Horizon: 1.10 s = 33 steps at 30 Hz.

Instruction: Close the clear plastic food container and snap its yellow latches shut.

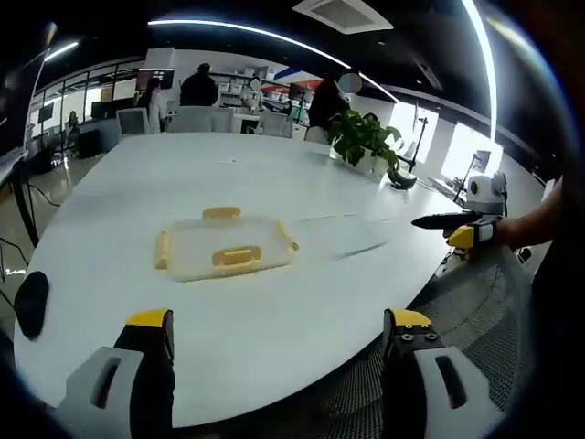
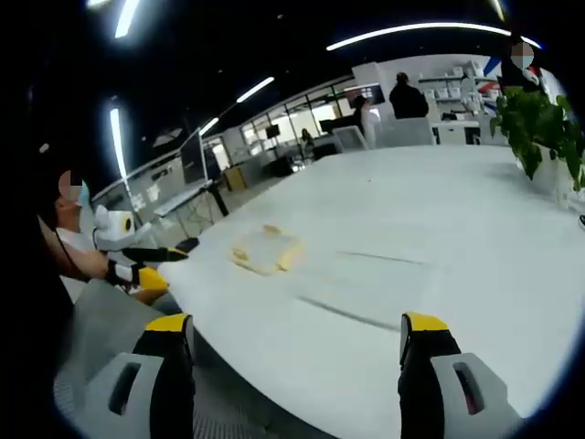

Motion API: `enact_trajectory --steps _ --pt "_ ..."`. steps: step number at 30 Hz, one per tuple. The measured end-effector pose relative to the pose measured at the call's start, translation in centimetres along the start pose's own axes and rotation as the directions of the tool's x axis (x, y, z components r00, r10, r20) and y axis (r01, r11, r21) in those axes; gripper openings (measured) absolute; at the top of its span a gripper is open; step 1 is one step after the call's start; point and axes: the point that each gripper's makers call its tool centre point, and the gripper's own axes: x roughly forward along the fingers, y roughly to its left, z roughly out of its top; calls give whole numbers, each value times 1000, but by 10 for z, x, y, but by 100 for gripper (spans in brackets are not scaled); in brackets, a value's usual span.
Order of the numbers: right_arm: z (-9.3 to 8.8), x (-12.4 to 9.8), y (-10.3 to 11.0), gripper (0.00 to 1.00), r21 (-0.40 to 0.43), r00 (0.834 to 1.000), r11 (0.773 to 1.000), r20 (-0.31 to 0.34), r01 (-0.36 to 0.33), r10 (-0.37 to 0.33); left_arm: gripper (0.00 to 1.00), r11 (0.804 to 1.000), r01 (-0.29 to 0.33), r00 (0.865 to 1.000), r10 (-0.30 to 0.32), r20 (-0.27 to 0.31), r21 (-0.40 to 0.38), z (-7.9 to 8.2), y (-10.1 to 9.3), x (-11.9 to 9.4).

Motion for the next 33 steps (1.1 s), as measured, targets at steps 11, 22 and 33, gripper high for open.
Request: enact_trajectory --steps 11,22,33 --pt "0 0 0 94 0 1000 1000 -2 3 -3 95 1000 3 1000 -3 -9 4 -2 -1 0" --pt "1 0 1 93 -13 1000 1000 -3 -2 2 92 1000 4 1000 -4 -18 15 -2 -2 0" --pt "2 0 1 93 -18 1000 1000 -3 -3 3 90 1000 4 1000 -3 -22 21 -1 -1 0"
